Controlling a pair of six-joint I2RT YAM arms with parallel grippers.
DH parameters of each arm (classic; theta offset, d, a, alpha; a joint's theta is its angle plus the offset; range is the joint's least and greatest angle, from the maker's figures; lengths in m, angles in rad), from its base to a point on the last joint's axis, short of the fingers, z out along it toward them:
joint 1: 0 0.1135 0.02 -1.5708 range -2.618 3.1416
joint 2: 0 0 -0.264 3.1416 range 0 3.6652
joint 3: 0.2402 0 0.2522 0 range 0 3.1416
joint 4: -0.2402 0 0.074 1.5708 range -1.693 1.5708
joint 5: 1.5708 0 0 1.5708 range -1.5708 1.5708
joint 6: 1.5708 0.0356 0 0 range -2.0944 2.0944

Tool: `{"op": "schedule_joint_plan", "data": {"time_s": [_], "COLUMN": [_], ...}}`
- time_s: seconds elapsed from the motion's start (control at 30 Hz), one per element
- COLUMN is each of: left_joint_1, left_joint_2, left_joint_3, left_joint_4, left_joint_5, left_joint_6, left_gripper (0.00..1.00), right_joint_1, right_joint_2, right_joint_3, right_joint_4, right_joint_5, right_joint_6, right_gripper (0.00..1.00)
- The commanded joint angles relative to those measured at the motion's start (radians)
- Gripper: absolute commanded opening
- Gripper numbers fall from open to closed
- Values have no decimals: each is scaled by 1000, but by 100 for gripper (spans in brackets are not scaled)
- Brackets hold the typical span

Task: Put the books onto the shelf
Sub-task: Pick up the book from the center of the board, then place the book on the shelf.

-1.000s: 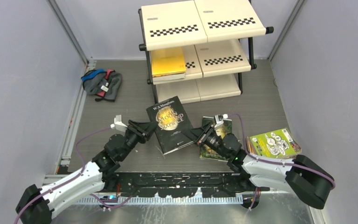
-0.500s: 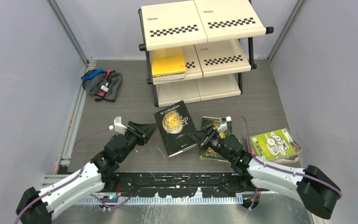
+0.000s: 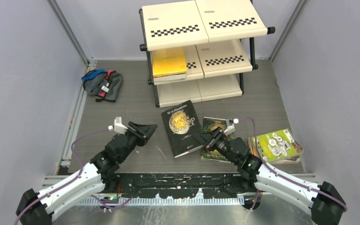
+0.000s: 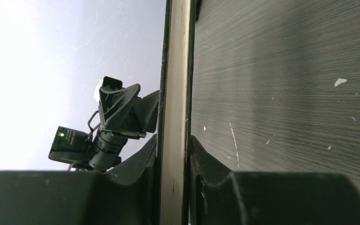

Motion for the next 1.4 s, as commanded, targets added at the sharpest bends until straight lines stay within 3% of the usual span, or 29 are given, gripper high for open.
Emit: {"op": "schedule_joint_plan", "data": {"time_s": [0.0, 0.33, 0.7, 0.97, 1.37], "left_joint_1": [3, 3, 2, 3, 3], "left_joint_2": [-13, -40, -61, -29, 81], "left_joint_3": [79, 75, 86, 105, 142], "left_joint_4": [-24, -74, -98, -90, -48], "left_joint_5": [-33, -47, -54, -47, -34], "left_joint_6": [67, 105, 132, 150, 235], "left_gripper": [42, 42, 42, 42, 42], "right_joint_1": [2, 3, 3, 3, 3], "right_joint_2": [-104, -290, -381, -371, -199], "right_joint_3": [94, 214, 285, 341, 427], "right_joint_4": [44, -203, -311, -324, -199], "right_joint_5": [53, 70, 94, 122, 107], "right_joint_6": [-27, -75, -99, -142, -186], "right_gripper": [1, 1, 1, 1, 1]}}
